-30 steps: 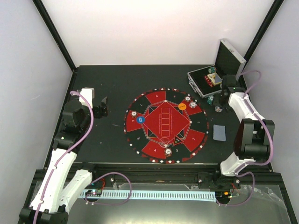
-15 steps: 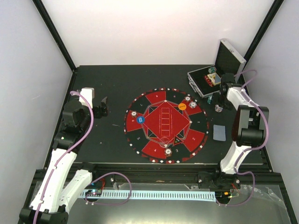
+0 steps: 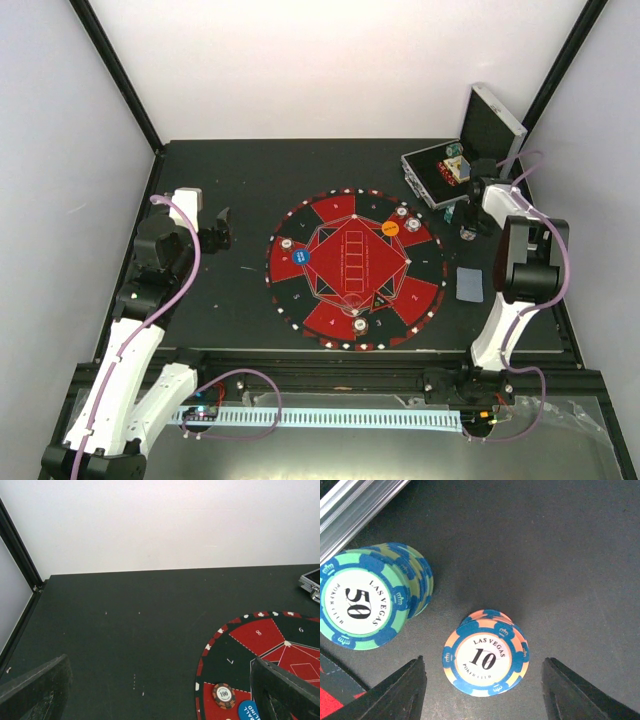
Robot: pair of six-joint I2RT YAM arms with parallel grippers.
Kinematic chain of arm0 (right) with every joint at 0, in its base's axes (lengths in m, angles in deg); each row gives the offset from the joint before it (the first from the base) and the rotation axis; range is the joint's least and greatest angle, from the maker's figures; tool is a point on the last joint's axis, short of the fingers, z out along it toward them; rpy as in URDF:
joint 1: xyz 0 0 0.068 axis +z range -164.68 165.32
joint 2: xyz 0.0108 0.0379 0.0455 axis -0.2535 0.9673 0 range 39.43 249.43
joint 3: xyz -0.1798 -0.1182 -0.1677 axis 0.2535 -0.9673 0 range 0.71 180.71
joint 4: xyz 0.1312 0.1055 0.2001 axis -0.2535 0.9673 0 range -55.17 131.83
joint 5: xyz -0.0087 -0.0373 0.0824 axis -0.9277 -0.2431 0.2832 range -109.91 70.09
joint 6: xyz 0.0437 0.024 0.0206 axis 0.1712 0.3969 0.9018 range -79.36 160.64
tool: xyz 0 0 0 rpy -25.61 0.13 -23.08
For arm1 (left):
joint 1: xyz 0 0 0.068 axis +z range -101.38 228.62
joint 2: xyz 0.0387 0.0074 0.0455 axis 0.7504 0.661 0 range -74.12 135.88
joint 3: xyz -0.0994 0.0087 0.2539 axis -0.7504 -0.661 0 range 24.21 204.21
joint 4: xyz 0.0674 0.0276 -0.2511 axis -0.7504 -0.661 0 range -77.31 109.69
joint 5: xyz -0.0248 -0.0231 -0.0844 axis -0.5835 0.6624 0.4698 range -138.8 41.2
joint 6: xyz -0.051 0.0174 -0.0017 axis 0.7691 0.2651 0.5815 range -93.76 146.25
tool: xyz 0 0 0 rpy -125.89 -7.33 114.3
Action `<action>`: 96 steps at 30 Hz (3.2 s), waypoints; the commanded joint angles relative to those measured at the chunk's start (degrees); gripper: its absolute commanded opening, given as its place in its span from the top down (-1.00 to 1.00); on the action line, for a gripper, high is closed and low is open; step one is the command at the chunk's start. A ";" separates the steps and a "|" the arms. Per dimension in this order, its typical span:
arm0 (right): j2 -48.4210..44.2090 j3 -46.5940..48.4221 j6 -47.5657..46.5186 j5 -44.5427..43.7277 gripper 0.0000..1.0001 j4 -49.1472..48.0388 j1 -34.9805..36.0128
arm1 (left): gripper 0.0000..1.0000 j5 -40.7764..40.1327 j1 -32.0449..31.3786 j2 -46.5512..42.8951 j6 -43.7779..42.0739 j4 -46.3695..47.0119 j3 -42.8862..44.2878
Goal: Distribute texas hold em gaming equipment
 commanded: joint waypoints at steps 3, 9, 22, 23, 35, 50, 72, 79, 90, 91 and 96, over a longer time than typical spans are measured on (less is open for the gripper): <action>0.87 1.02 -0.40 -0.67 -0.22 -0.84 -1.19 | -0.98 -0.07 -0.34 -0.32 0.44 0.77 0.17; 2.48 1.74 -0.65 -0.05 -0.17 -0.84 -1.29 | -0.98 -0.15 -0.33 -0.32 0.50 0.69 0.08; 2.83 2.18 -0.89 0.13 0.04 -0.98 -1.31 | -0.98 -0.07 -0.32 -0.19 0.48 0.72 0.19; 2.74 2.16 -1.00 -0.06 0.05 -0.94 -1.30 | -0.98 -0.12 -0.34 -0.23 0.43 0.76 0.17; -0.62 1.72 -1.71 1.03 0.29 -0.17 -1.31 | -0.98 0.05 -0.34 -0.40 0.51 0.68 0.18; -12.83 -5.79 -1.34 5.81 0.29 2.14 5.45 | -0.98 0.11 -0.33 -0.58 0.49 0.67 0.19; -36.07 -32.65 22.41 4.23 0.28 7.89 54.08 | -0.98 1.01 -0.34 -1.11 0.82 0.70 0.13; -32.97 -35.73 24.74 4.71 0.28 3.51 57.92 | -0.98 0.95 -0.32 -1.24 0.87 0.62 0.08; -27.84 -35.08 24.55 4.75 0.26 -0.23 59.23 | -0.98 0.92 -0.33 -1.29 0.87 0.74 0.05; -27.78 -35.15 24.57 4.59 0.26 -0.28 59.22 | -0.98 0.87 -0.32 -1.29 0.87 0.67 0.07; -27.80 -35.10 24.39 4.85 0.19 -0.76 59.24 | -0.98 0.89 -0.33 -1.29 0.89 0.68 0.06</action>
